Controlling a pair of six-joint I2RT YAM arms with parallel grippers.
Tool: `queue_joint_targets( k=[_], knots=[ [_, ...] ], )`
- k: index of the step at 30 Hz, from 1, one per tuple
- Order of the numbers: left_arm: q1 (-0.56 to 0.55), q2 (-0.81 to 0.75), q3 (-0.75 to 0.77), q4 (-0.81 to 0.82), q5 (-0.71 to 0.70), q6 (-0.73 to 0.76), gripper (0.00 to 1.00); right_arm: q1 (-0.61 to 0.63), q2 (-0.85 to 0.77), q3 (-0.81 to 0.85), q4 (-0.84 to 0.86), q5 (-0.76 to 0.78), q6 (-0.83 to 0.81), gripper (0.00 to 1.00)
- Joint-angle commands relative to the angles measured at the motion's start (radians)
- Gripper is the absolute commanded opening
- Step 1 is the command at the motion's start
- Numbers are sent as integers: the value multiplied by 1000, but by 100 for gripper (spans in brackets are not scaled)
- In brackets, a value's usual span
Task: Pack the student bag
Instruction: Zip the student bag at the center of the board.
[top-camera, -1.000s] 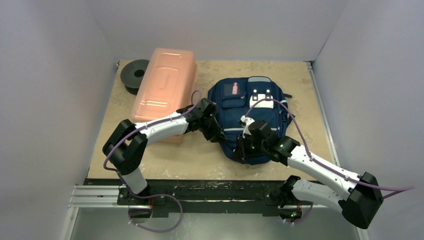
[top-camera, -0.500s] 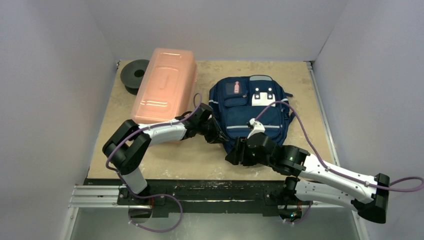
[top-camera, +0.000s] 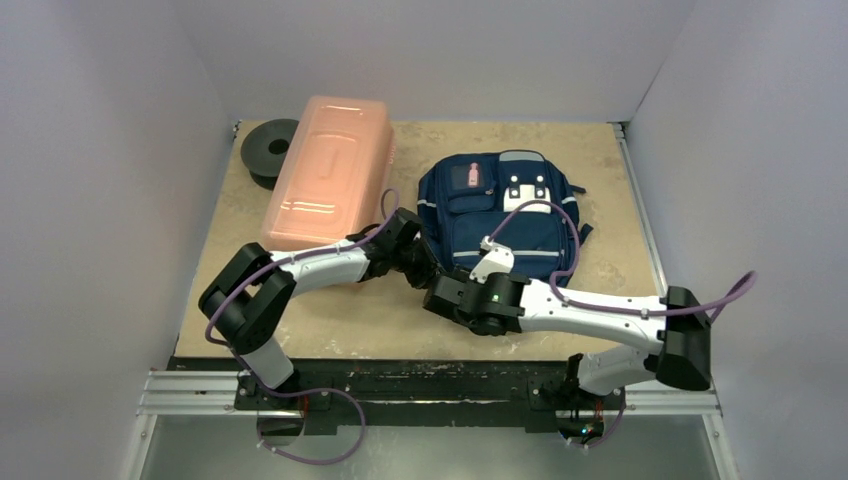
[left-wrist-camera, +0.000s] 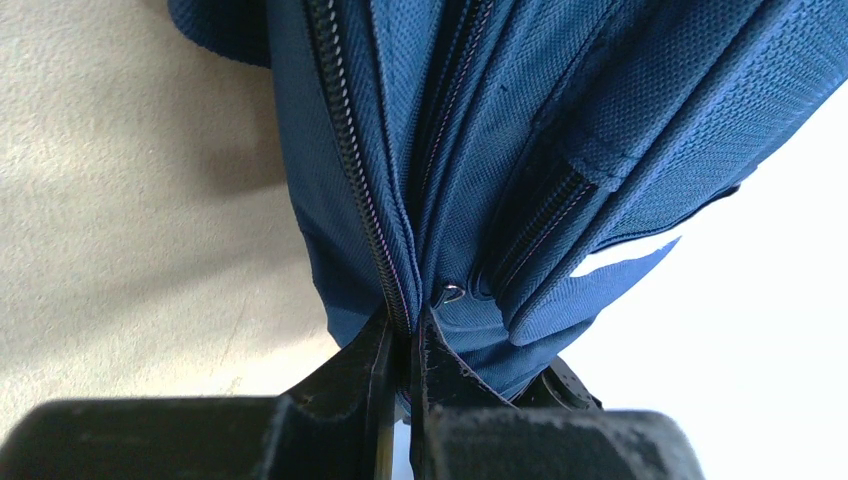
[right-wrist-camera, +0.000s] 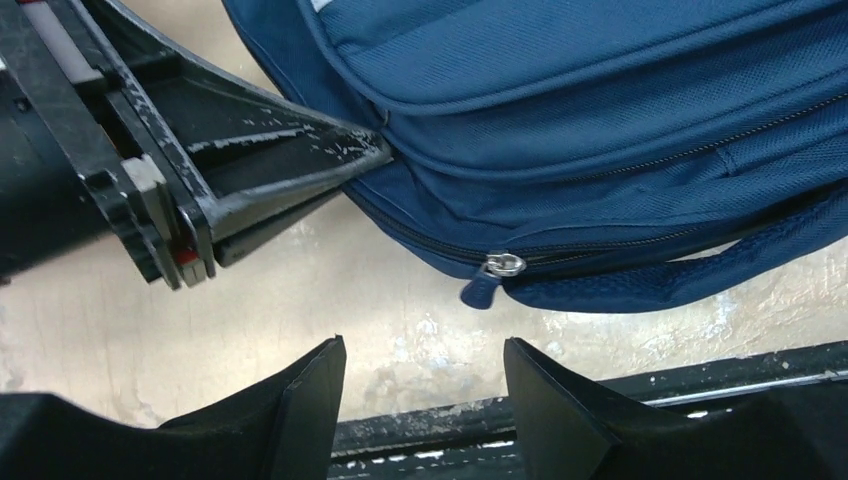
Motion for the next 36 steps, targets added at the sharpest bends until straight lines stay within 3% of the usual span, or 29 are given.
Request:
queue_joint_targets(
  k=[1,6,14,26,31,36],
  knots=[
    [-1,-67,48,-26,-55,-7,0,18,138,154,-222,121,130,63],
    [-1,-76,58,-43,-52,4,0,56,332,311,-441,140,260,59],
    [-1,-60,51,-28,-19,14,0,75,381,319,-438,162,295,55],
    [0,-46,42,-11,0,11,0,-12,376,268,-290,223,180,51],
    [0,-37,46,-10,8,5,0,-22,444,302,-340,213,220,37],
    [2,-44,52,-29,-5,17,0,-25,436,268,-347,204,249,45]
  ],
)
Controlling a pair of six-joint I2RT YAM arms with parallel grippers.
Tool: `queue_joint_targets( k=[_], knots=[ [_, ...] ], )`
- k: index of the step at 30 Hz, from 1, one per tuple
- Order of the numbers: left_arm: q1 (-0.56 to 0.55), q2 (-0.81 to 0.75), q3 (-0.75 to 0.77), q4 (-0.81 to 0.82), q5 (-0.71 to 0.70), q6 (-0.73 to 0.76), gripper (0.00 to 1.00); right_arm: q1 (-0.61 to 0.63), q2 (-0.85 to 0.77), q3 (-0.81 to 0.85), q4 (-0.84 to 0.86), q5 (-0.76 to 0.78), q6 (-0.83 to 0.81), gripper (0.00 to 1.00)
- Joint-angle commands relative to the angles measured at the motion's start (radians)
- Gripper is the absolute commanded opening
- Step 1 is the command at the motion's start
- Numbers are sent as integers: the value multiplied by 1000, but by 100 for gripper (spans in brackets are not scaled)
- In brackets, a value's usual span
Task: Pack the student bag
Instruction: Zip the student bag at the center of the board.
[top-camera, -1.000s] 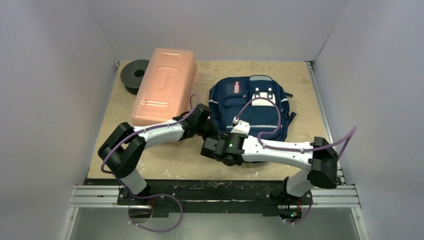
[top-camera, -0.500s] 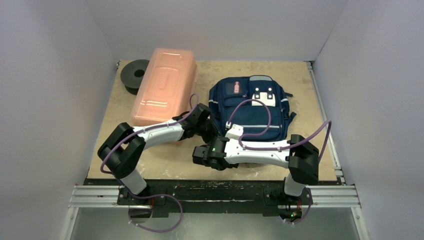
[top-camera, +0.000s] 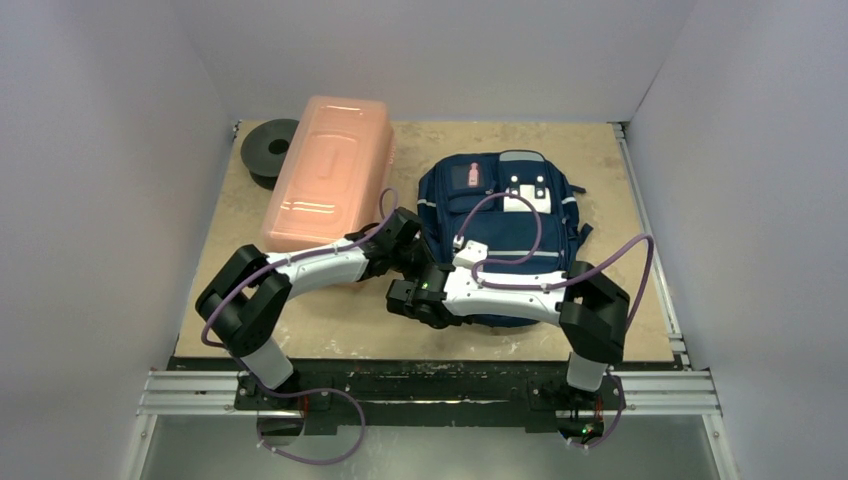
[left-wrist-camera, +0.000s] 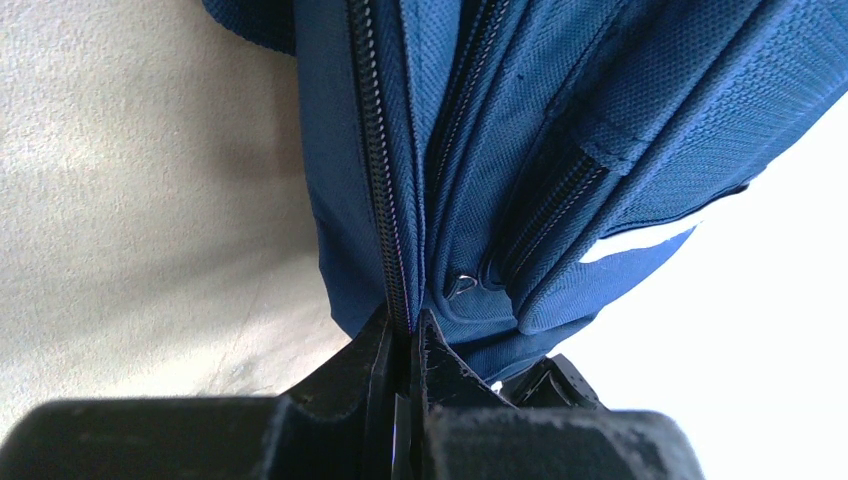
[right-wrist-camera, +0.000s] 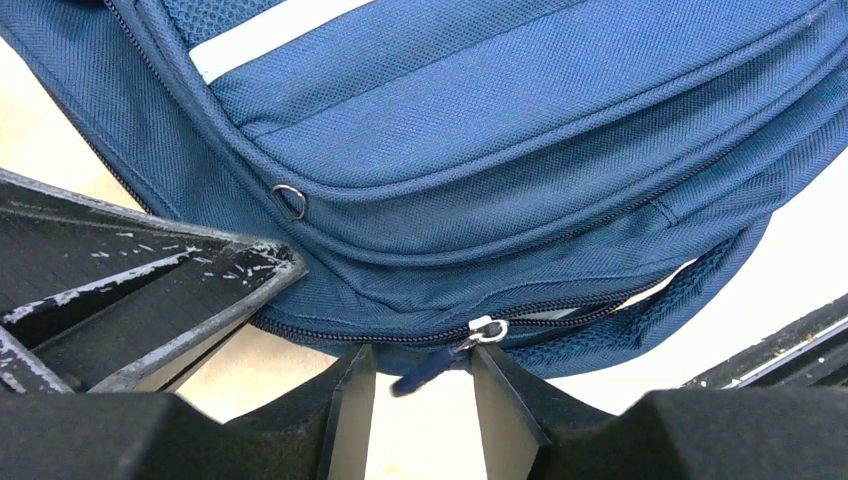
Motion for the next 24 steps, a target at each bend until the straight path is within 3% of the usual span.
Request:
queue_joint_targets(
  k=[1,6,7,8,12,16,18,19,24],
  knots=[
    [6,-17,39,43,20,16,0,-12,-33,-38,8,38,47,43],
    [7,-10,40,43,20,23,0,-71,-157,-149,204,-48,-28,18],
    [8,-7,42,44,20,29,0,-73,-181,-163,234,-64,-34,4],
    [15,-3,46,46,24,36,0,-74,-213,-180,256,-81,-33,0],
    [65,31,98,47,70,171,0,-77,-419,-297,391,-147,-109,0],
    [122,76,210,-23,90,410,0,-143,-761,-583,828,-307,-390,0],
    [151,88,242,-33,89,505,0,-213,-884,-685,931,-427,-443,0],
    [162,97,263,-55,85,547,0,-235,-920,-701,938,-460,-566,0],
    [222,186,482,-286,44,752,0,-254,-956,-635,839,-559,-794,0]
  ],
)
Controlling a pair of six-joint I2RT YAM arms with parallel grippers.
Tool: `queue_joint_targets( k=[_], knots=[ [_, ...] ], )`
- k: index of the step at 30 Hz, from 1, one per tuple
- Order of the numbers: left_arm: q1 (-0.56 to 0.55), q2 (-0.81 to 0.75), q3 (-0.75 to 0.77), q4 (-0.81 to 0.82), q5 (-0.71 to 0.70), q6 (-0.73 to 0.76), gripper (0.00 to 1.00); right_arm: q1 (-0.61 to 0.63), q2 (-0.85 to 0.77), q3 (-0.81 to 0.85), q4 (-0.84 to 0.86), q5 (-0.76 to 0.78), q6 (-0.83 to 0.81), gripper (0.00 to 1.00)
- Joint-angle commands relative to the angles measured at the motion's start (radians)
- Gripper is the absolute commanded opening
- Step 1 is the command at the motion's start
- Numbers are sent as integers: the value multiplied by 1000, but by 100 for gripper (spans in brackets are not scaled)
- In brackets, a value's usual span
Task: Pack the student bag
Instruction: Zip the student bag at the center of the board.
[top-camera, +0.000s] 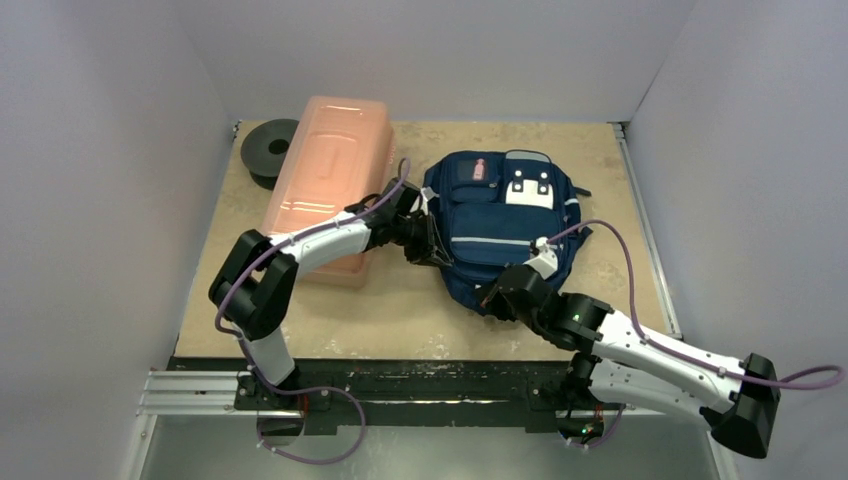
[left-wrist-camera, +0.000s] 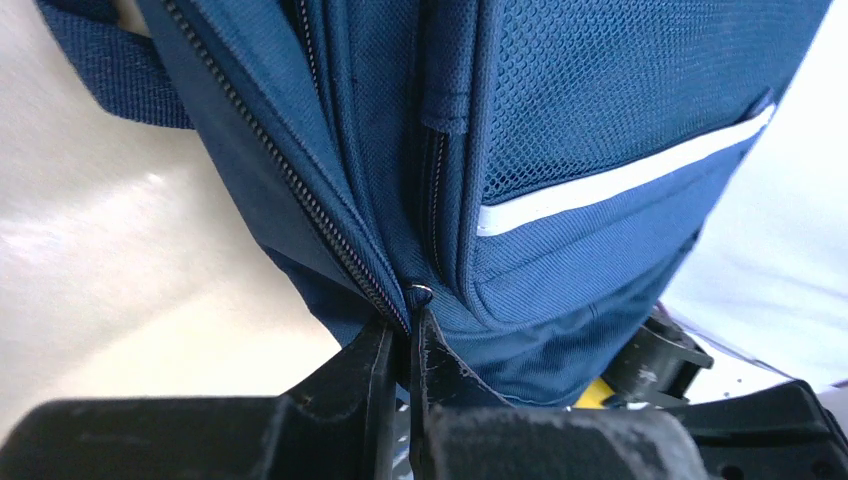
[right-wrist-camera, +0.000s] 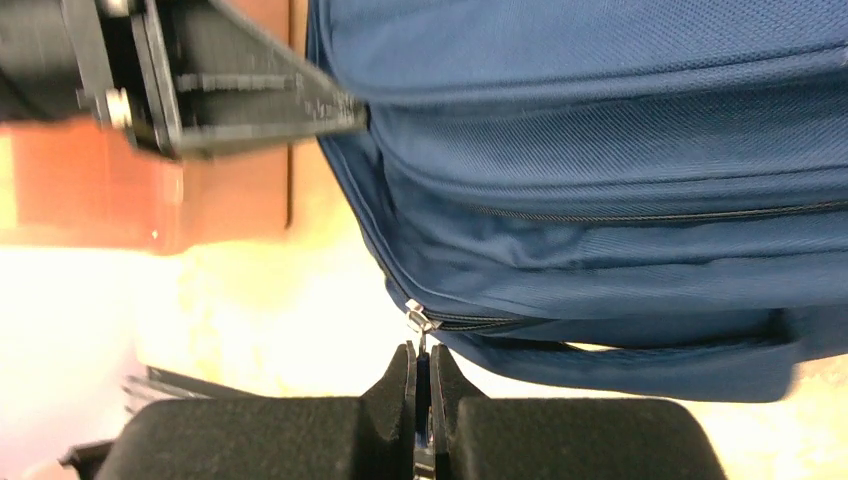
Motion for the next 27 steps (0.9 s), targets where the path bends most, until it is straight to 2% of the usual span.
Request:
queue_joint_targets(
  k=[1,5,7,9,14,15,16,17,19,21,23,27],
  knots=[
    [97,45,215,-114,-156,291,0,-2,0,66,-18,-162,-307,0],
    [141,23,287,-178,-207,371,0,-25,15,96,-278,-28,-316,0],
    [151,23,340,-234,-228,421,0,-37,55,120,-366,19,-271,0],
    [153,23,392,-276,-242,461,0,-39,122,159,-514,110,-149,0],
    [155,37,466,-365,-225,530,0,-41,162,191,-586,223,-52,0],
    [155,39,480,-386,-219,542,6,-42,163,201,-560,216,-62,0],
    [155,34,487,-400,-198,551,26,-42,154,211,-508,191,-70,0],
    [154,19,480,-399,-169,558,43,-42,130,207,-408,143,-153,0],
    [152,-45,430,-359,-95,568,58,-52,67,166,-201,55,-272,0],
    [151,-155,352,-293,-23,582,62,-79,49,167,-103,-12,-366,0],
    [137,-262,244,-183,36,582,63,-111,74,185,-81,-71,-417,0],
    [-35,-464,-107,236,16,667,63,-146,103,194,11,-205,-514,0]
  ],
)
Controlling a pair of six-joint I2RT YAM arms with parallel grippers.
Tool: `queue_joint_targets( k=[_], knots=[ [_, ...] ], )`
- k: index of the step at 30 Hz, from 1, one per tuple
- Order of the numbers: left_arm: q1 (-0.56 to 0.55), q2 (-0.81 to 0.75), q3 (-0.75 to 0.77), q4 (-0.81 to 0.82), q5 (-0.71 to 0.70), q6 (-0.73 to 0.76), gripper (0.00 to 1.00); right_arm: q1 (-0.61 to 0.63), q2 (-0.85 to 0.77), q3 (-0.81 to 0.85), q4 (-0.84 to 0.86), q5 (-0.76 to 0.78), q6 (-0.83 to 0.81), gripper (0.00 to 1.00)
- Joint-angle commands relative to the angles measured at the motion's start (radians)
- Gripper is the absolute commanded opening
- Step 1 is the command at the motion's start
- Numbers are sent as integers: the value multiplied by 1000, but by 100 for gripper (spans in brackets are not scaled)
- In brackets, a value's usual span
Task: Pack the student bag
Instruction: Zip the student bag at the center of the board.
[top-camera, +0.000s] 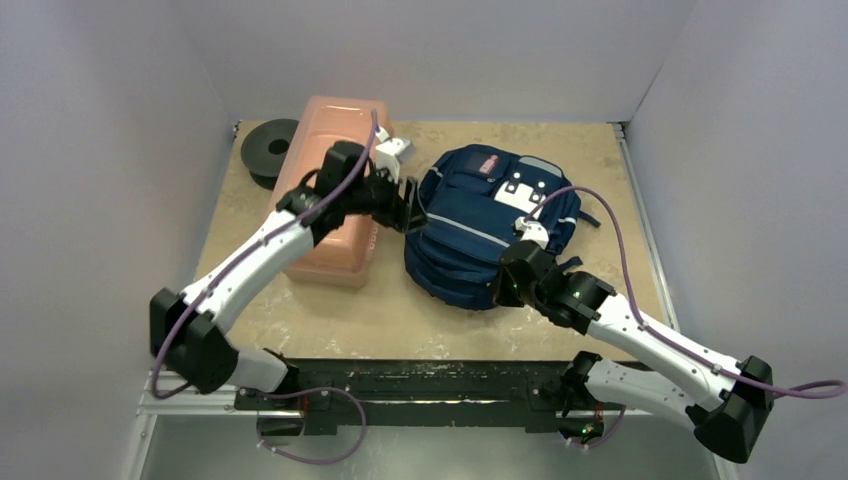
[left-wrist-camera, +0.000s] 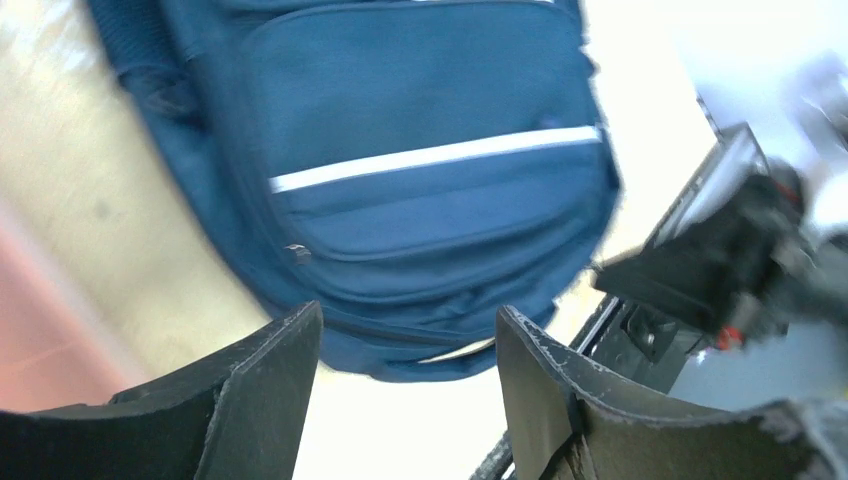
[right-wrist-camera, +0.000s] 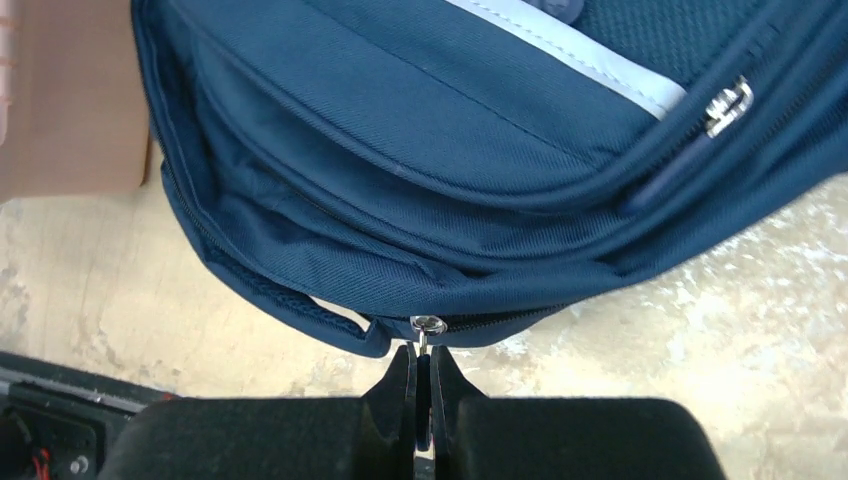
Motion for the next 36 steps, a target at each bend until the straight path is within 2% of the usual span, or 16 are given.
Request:
queue_joint_targets(
  k=[1,3,5,11,13,16,17,20,23,26,29,32,36],
  knots=[
    [-198,-214,-349,498,49,153,65,-29,10,46,234,-181,-175,0],
    [-280,-253,-489,717,15,258,70,-35,8,61,226,-193,-218,0],
    [-328,-236,-539,818,20,369,70,-40,-1,71,217,-203,-274,0],
    [-355,-79,-444,715,105,528,67,-76,-1,99,205,-257,-421,0],
    [-357,-24,-402,665,124,553,63,-80,-5,101,242,-279,-459,0],
    [-358,25,-380,639,115,557,54,-85,9,110,288,-285,-536,0],
    [-359,30,-373,627,100,558,49,-88,24,119,296,-279,-564,0],
    [-355,38,-336,579,20,566,17,-106,85,149,307,-330,-687,0],
    [-343,23,-310,548,-8,566,0,-126,128,166,278,-310,-770,0],
    [-324,-20,-341,599,-16,521,0,-149,130,157,238,-301,-888,0],
    [-311,-67,-373,643,-97,480,0,-181,117,135,156,-272,-976,0],
    [-277,-117,-403,688,-171,402,0,-236,58,88,172,-342,-1081,0],
    [-231,-163,-431,715,-211,295,0,-246,90,62,144,-256,-1190,0]
  ],
)
